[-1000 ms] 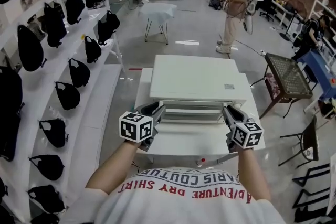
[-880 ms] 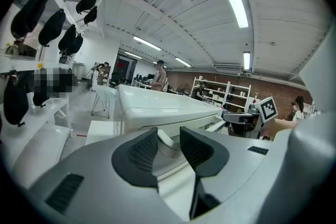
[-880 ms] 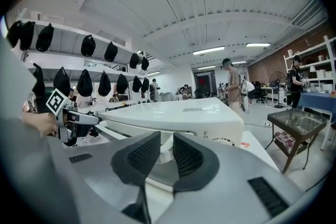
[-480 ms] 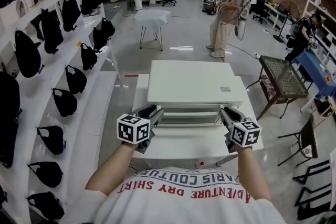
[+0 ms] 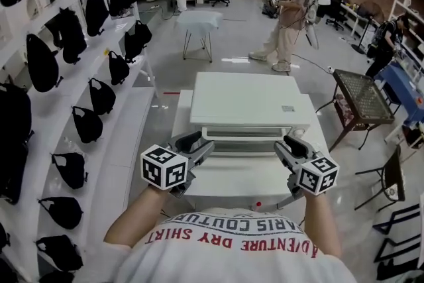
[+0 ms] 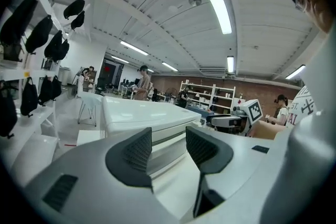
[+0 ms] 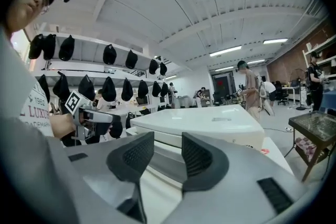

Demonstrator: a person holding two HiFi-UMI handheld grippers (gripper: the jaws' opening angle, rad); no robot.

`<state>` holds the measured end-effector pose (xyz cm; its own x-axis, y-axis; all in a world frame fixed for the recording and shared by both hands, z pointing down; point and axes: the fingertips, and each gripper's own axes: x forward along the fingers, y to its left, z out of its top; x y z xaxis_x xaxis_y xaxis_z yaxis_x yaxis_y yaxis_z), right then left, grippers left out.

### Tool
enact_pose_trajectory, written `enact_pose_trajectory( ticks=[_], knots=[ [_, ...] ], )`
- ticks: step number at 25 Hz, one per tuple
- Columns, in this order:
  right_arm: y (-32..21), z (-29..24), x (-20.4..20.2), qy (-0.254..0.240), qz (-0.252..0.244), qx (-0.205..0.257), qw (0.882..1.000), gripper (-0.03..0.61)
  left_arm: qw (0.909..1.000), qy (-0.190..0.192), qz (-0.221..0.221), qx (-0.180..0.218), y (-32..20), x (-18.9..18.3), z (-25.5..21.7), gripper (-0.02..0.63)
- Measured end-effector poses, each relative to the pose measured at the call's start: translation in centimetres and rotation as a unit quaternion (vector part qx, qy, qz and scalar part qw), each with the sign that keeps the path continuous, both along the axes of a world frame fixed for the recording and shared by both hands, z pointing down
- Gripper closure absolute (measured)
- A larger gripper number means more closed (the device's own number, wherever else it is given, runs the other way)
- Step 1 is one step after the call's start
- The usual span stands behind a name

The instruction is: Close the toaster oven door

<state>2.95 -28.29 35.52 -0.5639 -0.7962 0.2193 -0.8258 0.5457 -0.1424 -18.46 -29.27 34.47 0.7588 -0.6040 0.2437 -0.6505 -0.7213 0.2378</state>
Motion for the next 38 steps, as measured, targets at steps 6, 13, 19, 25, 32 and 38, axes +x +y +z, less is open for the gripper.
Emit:
enact_pose_trajectory(
  ticks=[6,13,19,25,32,38],
  knots=[
    [3.7,-3.0,-2.2,-0.024,-0.058,0.043,0.997,0.491,0.9986,0.036,0.024,0.030,3.7,1.1,-3.2,0.504],
    [7.0,-4.3,-3.6,-0.035,-0.077,0.058,0.995,0.551,0.9960,0.060,0.055,0.037,7.5,2.7,-4.8,0.572],
    [8.4,-4.4,-3.2,-0.067,-0.077,0.055,0.993,0.554,0.9947,0.065,0.074,0.028,9.2,4.5,-5.0,0.574],
    [9.4,-4.1,-2.0,-0.082,-0.070,0.055,0.993,0.555,0.9951,0.073,0.066,0.005,9.6,5.3,-3.5,0.574],
    [9.7,-2.2,-1.5,-0.088,-0.069,0.034,0.993,0.555,0.9945,0.075,0.073,-0.008,9.7,6.8,-2.4,0.574],
    [9.6,-2.6,-1.0,-0.078,-0.065,0.039,0.994,0.555,0.9948,0.070,0.073,-0.003,9.7,7.5,-2.6,0.574]
  ],
)
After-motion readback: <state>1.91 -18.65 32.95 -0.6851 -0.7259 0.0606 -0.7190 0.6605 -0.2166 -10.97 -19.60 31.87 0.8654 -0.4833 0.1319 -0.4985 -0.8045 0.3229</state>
